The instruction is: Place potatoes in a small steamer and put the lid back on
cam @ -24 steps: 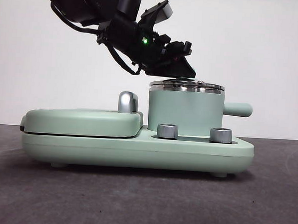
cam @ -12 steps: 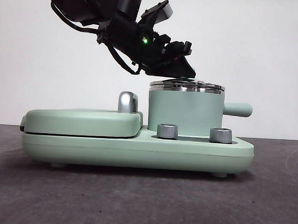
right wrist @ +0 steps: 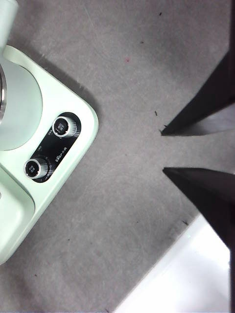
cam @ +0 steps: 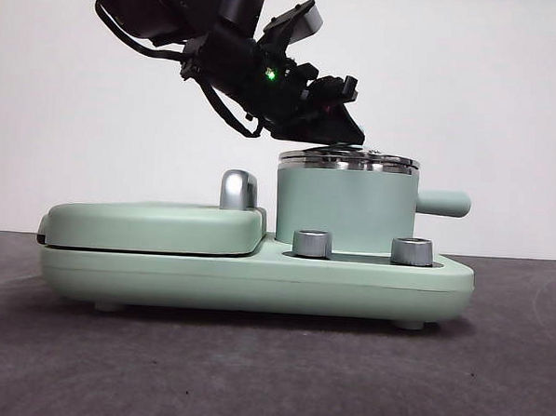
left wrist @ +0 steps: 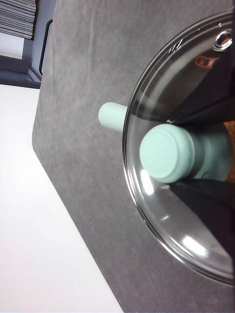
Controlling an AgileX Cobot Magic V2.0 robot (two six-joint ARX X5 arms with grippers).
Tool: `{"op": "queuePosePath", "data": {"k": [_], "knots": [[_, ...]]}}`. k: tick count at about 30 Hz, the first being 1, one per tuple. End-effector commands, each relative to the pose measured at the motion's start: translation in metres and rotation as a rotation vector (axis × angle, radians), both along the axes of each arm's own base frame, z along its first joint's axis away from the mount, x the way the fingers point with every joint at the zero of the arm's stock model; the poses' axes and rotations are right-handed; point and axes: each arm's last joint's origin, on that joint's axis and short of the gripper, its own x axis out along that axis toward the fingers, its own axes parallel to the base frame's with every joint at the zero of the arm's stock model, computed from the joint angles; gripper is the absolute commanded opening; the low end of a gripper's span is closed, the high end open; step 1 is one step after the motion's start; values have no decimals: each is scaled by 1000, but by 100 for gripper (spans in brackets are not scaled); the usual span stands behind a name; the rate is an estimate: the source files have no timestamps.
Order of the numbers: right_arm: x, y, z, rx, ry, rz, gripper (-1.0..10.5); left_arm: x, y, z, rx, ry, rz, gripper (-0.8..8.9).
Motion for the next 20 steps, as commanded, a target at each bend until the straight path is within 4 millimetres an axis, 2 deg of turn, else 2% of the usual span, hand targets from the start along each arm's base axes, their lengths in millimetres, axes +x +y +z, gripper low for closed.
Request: {"op": "queuePosePath", "data": {"k": [1, 16, 20], "knots": [[2, 2, 3, 11, -10, -6, 96, 1, -1, -4, 24, 20, -4, 9], [2, 2, 3, 13, -12, -6, 96, 1, -1, -3, 26, 21, -4, 14], [2, 2, 3, 13, -12, -6, 96, 1, -1, -2, 22, 15, -4, 119]]}}
